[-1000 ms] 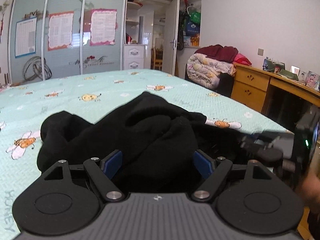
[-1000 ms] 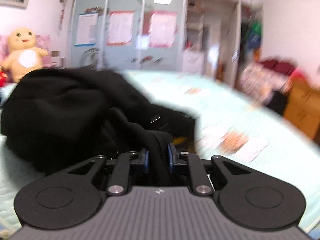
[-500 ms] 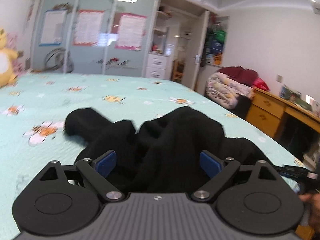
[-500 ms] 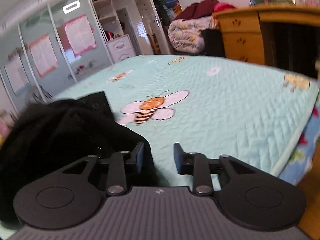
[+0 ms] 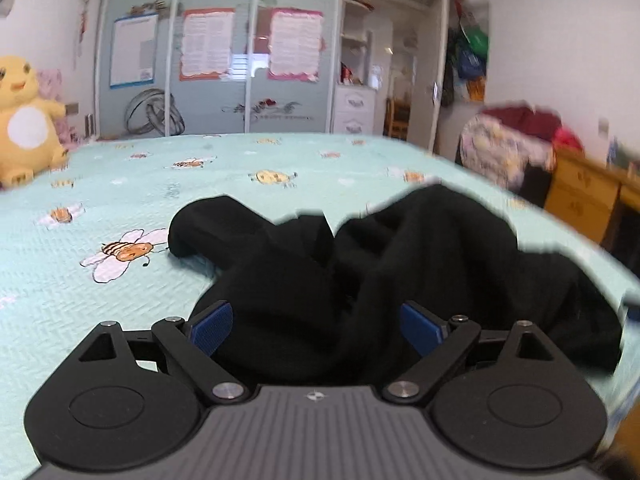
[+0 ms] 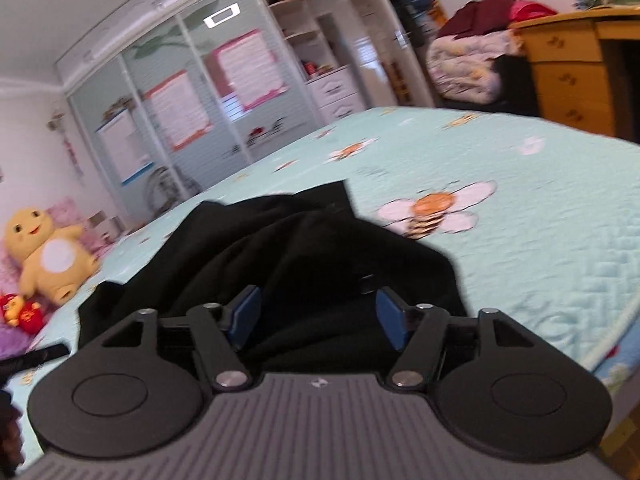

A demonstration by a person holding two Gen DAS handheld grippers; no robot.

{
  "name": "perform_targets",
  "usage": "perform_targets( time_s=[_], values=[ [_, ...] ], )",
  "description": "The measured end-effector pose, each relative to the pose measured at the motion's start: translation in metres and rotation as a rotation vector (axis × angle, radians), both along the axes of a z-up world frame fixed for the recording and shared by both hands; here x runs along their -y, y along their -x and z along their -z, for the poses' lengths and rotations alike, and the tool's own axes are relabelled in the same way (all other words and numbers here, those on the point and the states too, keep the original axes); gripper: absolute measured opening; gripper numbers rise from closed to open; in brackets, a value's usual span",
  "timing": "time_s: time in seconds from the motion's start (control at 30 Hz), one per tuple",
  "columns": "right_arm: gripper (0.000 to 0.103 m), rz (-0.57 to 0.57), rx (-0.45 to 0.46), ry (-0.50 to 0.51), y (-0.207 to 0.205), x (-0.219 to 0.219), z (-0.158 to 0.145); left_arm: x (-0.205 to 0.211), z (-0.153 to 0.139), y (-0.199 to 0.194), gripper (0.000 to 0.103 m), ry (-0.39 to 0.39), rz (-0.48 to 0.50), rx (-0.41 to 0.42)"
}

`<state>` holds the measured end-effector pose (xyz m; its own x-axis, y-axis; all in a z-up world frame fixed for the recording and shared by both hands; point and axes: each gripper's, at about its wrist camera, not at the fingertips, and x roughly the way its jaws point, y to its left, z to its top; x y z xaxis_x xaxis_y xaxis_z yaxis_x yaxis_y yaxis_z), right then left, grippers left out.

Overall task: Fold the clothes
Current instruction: 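Fold the garment over with the left gripper toward the right gripper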

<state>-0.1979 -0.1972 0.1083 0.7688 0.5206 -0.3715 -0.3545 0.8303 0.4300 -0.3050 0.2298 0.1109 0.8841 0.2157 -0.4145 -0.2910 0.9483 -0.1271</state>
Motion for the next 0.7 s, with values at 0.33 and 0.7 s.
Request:
perform_targets(
  time_s=[0.33, 0.7],
  values=[
    [0.066, 0.018, -0.024, 0.031, -0.008, -0.014, 0.016, -0.052, 0.014, -0.083, 0.094, 0.111, -0.043, -0.09],
    [0.066, 0.026, -0.045, 0.112, -0.007, -0.032, 0.026, -0.069, 0.038, -0.04, 0.013, 0.25, -0.127, -0.126]
  ],
)
